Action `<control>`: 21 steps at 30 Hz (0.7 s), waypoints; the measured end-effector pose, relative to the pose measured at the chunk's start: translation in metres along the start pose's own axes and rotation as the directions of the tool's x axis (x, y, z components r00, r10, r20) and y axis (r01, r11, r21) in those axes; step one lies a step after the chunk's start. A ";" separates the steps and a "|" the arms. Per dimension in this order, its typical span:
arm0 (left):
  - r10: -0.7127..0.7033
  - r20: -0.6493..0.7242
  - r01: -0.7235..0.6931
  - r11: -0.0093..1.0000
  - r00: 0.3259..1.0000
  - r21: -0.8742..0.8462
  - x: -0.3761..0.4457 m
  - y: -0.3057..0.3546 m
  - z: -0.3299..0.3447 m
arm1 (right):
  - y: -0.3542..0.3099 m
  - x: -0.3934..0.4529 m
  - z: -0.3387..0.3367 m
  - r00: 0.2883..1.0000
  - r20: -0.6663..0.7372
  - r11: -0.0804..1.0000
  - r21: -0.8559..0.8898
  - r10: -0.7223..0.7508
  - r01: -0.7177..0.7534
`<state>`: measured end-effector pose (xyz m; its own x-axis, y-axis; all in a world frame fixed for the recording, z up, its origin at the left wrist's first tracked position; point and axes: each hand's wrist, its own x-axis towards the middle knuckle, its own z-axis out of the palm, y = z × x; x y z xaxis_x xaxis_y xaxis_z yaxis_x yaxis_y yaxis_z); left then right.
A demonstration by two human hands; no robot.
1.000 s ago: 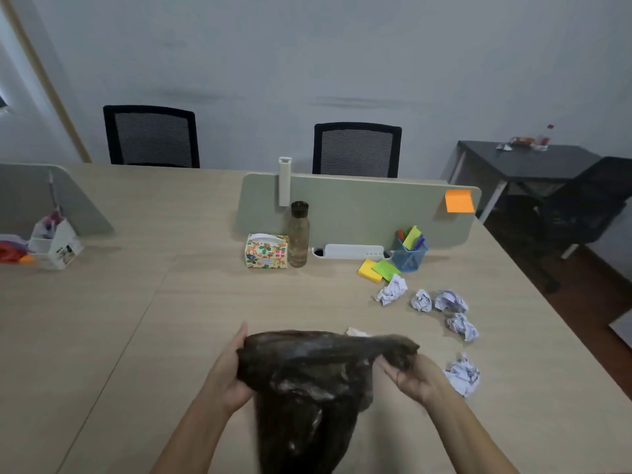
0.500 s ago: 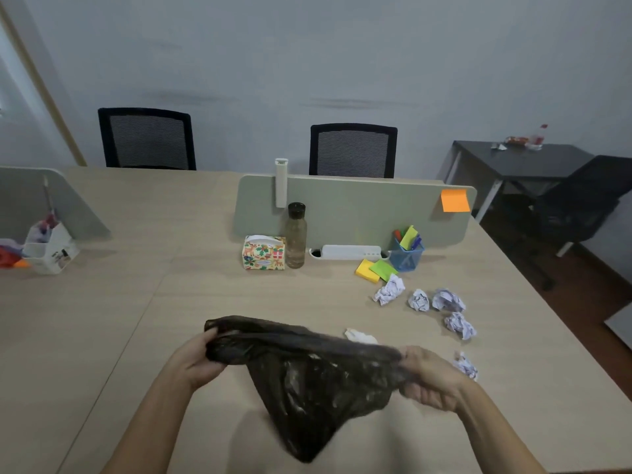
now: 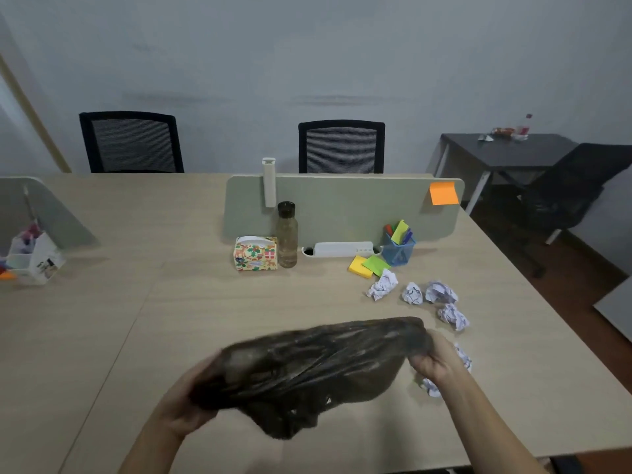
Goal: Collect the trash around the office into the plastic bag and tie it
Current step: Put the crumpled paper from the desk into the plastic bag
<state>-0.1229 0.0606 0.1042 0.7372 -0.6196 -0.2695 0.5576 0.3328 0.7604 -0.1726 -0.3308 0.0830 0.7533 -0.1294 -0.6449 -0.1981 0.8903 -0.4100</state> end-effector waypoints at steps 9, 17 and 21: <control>-0.084 -0.116 0.051 0.963 0.990 -0.266 0.055 -0.016 0.033 | 0.029 -0.023 0.025 0.696 0.328 -0.059 -0.922 -0.639 0.382; 0.141 0.188 -0.082 0.954 0.972 -0.289 0.080 -0.017 0.052 | 0.131 0.009 0.017 0.974 0.064 -0.698 -0.688 0.215 0.200; 0.192 0.245 -0.110 0.944 0.950 -0.312 0.080 -0.014 0.053 | 0.104 0.002 -0.027 0.961 0.206 -0.658 -0.700 0.186 0.277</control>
<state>-0.0920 -0.0309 0.1031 0.7143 -0.6990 0.0343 0.5640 0.6040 0.5631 -0.2085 -0.2503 0.0214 0.8159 0.1307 -0.5632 -0.1000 -0.9275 -0.3602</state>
